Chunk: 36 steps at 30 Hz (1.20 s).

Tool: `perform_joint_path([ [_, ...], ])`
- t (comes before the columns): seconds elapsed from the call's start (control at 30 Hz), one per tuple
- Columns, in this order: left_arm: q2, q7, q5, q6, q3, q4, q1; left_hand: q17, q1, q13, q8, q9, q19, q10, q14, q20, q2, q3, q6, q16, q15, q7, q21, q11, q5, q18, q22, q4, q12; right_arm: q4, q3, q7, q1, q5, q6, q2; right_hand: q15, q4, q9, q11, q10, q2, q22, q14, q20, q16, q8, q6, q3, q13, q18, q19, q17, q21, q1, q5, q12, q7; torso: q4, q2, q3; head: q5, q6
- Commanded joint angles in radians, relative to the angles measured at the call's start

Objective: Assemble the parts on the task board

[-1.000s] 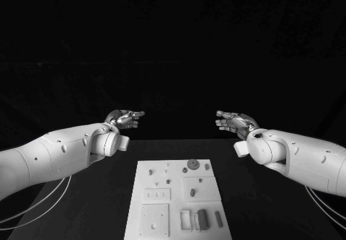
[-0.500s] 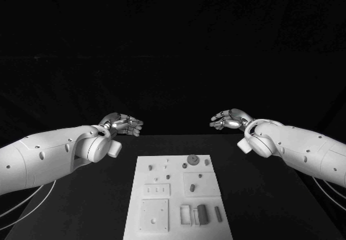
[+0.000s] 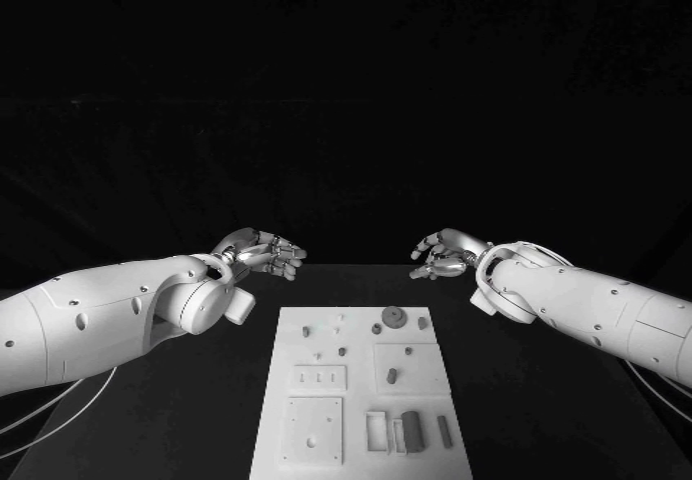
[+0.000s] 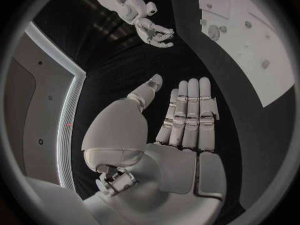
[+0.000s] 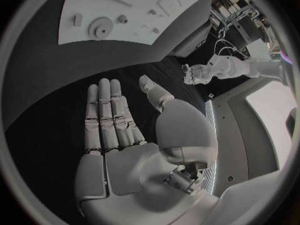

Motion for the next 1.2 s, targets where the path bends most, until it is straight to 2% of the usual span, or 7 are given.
perform_joint_path([
  [0.03,-0.002,0.015,-0.004,0.009,0.001,0.014,0.004,0.003,-0.009,0.002,-0.006,-0.002,0.006,0.010,0.006,-0.003,-0.001,0.000,0.004,-0.001,0.000,0.000,0.001,0.000,0.000,0.012,0.001,0.006,-0.004,0.013,0.001,-0.032,0.000,-0.215,-0.002,0.008,-0.077,-0.004,0.011,-0.047,0.015,0.000,0.058,0.055,-0.078,0.343,-0.017,0.046,-0.047,0.349,0.020,0.159,0.240,0.183,0.049,0.001,0.348,-0.017,0.0167,0.030,0.0008,-0.008,0.006],
  [0.17,-0.005,0.016,0.001,0.008,0.001,0.028,0.004,0.007,-0.013,0.003,-0.009,-0.003,0.007,0.011,0.006,-0.004,-0.003,0.001,0.004,-0.002,0.000,0.001,0.001,-0.001,0.000,0.011,0.001,0.007,-0.006,0.043,0.001,-0.046,0.000,-0.314,0.013,0.018,-0.087,-0.004,0.023,-0.047,-0.065,0.005,0.054,0.035,-0.100,0.468,-0.034,0.067,-0.034,0.508,0.020,0.150,0.292,0.311,0.050,0.004,0.518,-0.019,0.0301,0.055,-0.0012,-0.019,0.013],
  [0.4,-0.007,0.017,0.005,0.011,0.002,0.044,0.005,0.011,-0.017,0.005,-0.012,-0.005,0.007,0.010,0.005,-0.006,-0.004,0.003,0.004,-0.004,0.000,0.001,-0.001,0.000,0.000,0.008,0.001,0.009,-0.009,0.109,0.001,-0.080,-0.002,-0.441,0.015,0.022,-0.092,-0.004,0.034,-0.052,-0.073,0.009,0.052,0.036,-0.107,0.506,-0.037,0.088,-0.015,0.535,0.020,0.141,0.290,0.369,0.050,0.004,0.555,-0.025,0.0456,0.086,-0.0019,-0.034,0.022],
  [0.87,-0.007,0.006,0.005,0.013,0.003,0.050,0.010,0.017,-0.022,0.007,-0.015,-0.007,0.006,0.010,0.004,-0.009,-0.002,0.006,0.004,-0.007,0.001,0.002,-0.003,0.000,0.000,0.005,0.002,0.013,-0.012,0.183,0.001,-0.140,-0.014,-0.545,0.012,0.013,-0.102,-0.004,0.054,-0.061,-0.091,0.007,0.044,0.046,-0.120,0.501,-0.043,0.135,0.030,0.458,0.020,0.132,0.223,0.424,0.044,0.004,0.453,-0.035,0.0510,0.111,-0.0015,-0.038,0.017],
  [0.93,-0.007,0.005,0.005,0.014,0.003,0.047,0.010,0.018,-0.022,0.008,-0.016,-0.007,0.007,0.010,0.004,-0.009,-0.002,0.006,0.005,-0.008,0.001,0.002,-0.003,0.000,0.000,0.005,0.002,0.013,-0.013,0.199,0.001,-0.144,-0.017,-0.545,0.022,0.007,-0.090,-0.003,0.057,-0.050,-0.152,0.004,0.043,0.047,-0.121,0.484,-0.048,0.134,0.042,0.381,0.020,0.126,0.195,0.423,0.040,0.004,0.332,-0.024,0.0514,0.112,-0.0010,-0.039,0.017],
  [1.03,-0.006,0.004,0.005,0.014,0.002,0.044,0.010,0.019,-0.022,0.008,-0.016,-0.007,0.007,0.010,0.004,-0.010,-0.002,0.007,0.005,-0.008,0.001,0.002,-0.003,0.000,0.000,0.004,0.002,0.014,-0.013,0.214,0.001,-0.151,-0.022,-0.559,0.040,0.003,-0.054,-0.004,0.058,-0.007,-0.221,-0.006,0.046,0.063,-0.126,0.498,-0.055,0.126,0.063,0.214,0.020,0.129,0.174,0.437,0.048,0.003,0.085,0.002,0.0514,0.116,-0.0010,-0.040,0.015],
  [1.2,-0.006,0.001,0.005,0.015,0.002,0.043,0.010,0.020,-0.023,0.009,-0.016,-0.007,0.007,0.011,0.004,-0.011,-0.001,0.008,0.005,-0.009,0.001,0.002,-0.004,0.000,0.000,0.004,0.002,0.014,-0.014,0.218,-0.002,-0.177,-0.034,-0.610,0.047,0.003,-0.008,-0.006,0.051,0.040,-0.263,-0.014,0.045,0.099,-0.136,0.537,-0.064,0.119,0.060,0.050,0.020,0.151,0.145,0.467,0.064,0.002,-0.126,-0.005,0.0517,0.122,-0.0008,-0.042,0.013],
])
